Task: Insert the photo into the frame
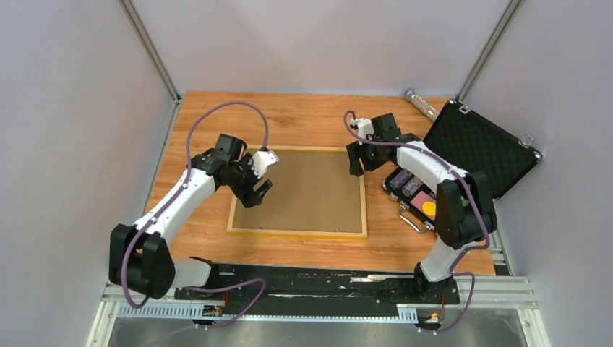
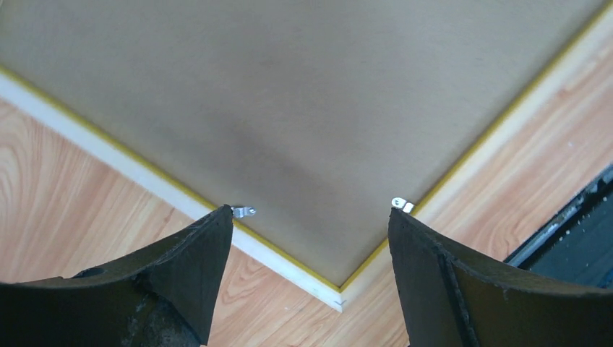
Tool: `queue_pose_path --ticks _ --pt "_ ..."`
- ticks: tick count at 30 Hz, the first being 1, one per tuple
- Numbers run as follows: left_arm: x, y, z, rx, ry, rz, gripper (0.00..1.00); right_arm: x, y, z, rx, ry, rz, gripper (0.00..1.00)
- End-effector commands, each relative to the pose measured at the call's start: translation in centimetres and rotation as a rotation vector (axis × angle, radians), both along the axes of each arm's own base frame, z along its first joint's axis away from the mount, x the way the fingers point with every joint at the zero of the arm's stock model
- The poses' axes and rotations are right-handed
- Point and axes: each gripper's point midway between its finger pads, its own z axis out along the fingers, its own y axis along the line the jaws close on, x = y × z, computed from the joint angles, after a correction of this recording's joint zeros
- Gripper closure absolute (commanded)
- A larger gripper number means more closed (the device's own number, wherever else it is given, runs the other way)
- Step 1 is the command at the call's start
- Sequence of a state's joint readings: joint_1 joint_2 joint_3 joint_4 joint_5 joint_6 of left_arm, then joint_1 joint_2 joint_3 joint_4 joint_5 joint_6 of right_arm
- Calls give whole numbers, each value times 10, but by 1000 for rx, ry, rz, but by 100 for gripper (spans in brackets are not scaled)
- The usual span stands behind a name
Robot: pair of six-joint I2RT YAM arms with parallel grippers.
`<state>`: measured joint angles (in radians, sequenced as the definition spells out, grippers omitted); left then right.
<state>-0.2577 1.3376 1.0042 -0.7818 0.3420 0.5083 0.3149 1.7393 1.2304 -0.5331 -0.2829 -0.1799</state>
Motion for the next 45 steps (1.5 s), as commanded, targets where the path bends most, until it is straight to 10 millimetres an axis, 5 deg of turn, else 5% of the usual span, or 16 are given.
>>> queue_pose_path --ticks 1,8,18,36,45 --pt "-25 -20 4 50 -87 -202 14 -12 7 26 63 -50 61 40" --pt "-70 -59 -24 162 -85 -428 17 -18 -1 36 46 -132 83 41" --pt "-88 -93 -58 235 -43 -538 23 -17 -14 38 13 -203 67 41" --pt "-99 -94 -102 332 -51 -526 48 -22 -17 48 40 -229 65 42" --pt "-103 -89 -111 374 -55 -524 81 -35 -16 73 84 -292 80 41"
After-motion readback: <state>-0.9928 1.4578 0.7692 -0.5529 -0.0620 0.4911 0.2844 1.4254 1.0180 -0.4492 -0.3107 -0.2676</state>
